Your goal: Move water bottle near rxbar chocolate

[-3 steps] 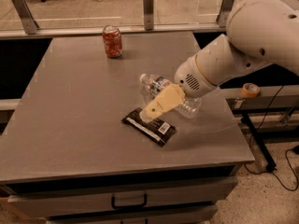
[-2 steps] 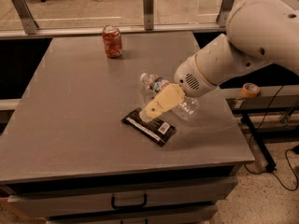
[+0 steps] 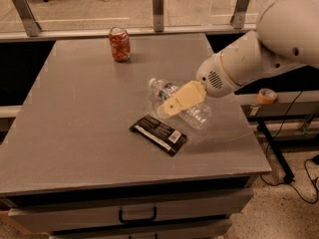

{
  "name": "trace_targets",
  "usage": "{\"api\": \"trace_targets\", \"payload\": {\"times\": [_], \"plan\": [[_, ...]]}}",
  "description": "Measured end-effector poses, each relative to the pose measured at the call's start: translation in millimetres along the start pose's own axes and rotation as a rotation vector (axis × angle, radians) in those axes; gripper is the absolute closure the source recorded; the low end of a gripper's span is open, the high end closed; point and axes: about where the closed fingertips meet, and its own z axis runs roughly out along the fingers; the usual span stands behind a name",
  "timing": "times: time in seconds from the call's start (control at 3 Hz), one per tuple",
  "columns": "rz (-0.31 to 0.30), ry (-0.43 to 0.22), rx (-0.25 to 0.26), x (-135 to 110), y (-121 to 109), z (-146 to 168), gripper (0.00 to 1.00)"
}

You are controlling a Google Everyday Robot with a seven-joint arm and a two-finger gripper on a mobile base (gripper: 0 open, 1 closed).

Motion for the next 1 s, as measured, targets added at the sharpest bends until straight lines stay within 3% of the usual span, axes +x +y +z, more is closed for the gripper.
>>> {"api": "trace_targets", "payload": {"times": [0.33,0.67,1.0], "plan": [[0.078,-0.103,0.099,5,-42,-40,0.0],[0.174,-0.185,0.259,31,-86,-94,0.0],[0.179,-0.197,0.276,32,-90,-99,0.0]]}}
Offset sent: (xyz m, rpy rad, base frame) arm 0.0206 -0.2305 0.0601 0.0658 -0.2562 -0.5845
